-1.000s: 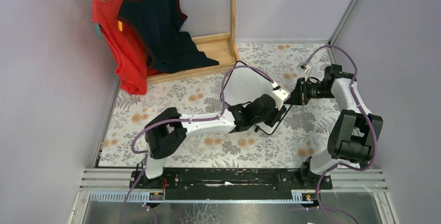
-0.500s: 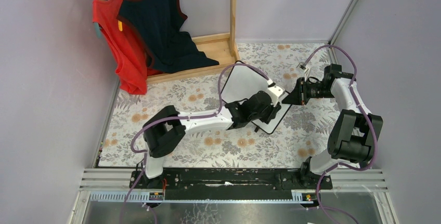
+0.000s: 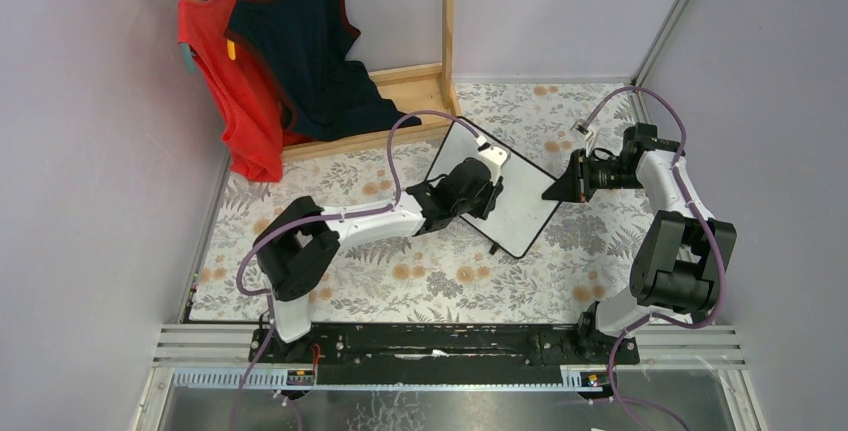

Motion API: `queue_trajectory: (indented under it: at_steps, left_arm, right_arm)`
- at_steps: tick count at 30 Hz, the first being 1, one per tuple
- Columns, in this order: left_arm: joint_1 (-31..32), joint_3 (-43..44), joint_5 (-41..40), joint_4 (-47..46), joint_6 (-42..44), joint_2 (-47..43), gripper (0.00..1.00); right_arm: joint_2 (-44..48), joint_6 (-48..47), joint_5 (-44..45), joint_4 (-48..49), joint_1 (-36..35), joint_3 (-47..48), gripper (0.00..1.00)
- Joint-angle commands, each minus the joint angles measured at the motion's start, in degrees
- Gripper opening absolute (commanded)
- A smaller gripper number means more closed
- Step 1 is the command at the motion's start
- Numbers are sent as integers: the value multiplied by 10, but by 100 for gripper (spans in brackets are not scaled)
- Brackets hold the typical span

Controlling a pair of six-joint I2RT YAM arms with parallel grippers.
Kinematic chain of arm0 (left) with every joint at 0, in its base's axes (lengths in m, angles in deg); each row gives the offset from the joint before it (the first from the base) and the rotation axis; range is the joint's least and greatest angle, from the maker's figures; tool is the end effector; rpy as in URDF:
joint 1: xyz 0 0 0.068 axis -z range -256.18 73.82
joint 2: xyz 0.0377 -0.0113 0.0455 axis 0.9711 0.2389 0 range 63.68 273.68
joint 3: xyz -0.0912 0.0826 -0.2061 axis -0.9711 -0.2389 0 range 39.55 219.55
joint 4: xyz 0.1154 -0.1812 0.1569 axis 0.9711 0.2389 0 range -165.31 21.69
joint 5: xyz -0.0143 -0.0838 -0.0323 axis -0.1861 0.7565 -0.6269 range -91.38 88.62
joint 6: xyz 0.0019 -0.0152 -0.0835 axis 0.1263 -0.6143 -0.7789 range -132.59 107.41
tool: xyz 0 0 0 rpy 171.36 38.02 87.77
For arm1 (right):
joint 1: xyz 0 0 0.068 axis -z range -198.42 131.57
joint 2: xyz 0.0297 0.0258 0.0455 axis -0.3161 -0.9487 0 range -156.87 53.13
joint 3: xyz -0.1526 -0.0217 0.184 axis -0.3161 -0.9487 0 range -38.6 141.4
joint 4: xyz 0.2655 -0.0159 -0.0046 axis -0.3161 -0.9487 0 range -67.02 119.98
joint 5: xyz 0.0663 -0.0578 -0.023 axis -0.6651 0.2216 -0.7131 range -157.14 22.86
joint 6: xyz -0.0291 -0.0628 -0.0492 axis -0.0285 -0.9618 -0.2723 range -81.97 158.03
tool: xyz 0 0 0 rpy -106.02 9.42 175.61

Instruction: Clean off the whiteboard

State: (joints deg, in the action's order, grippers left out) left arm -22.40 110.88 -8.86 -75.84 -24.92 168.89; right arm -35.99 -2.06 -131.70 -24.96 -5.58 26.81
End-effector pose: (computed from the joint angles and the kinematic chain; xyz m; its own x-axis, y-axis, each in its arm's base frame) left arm 0.2707 -0.3532 0.1645 -0.4745 0.2893 -0.8313 0.6492 0.7529 -0.1085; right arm 0.2980 0.0011 0.1939 -0.6812 -0.1285 -0.7207 -0.6751 0.4911 0.5506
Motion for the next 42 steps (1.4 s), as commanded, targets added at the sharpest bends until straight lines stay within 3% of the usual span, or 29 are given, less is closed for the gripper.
queue_trajectory:
  at_steps: [1,9,19,29,37,42]
  left_arm:
    - [26,38,4,-8,-12,33,0]
    - [95,108,15,9,-22,93,0]
    - [130,125,30,-3,-50,110,0]
    - [128,147,-3,12,-27,109,0]
    - [125,225,-10,54,-9,142,0]
    - [109,217,-18,60,-1,137,0]
  right_arm:
    - [-4,-3,-7,-41,-11,5,0]
    - [-4,-1,-6,-40,-11,5,0]
    - [-7,-1,-7,-40,-11,5,0]
    - [-7,-6,-7,-45,-12,4,0]
    - [-6,-11,-7,-50,-12,5,0]
    - [-5,-11,-7,-51,-11,5,0]
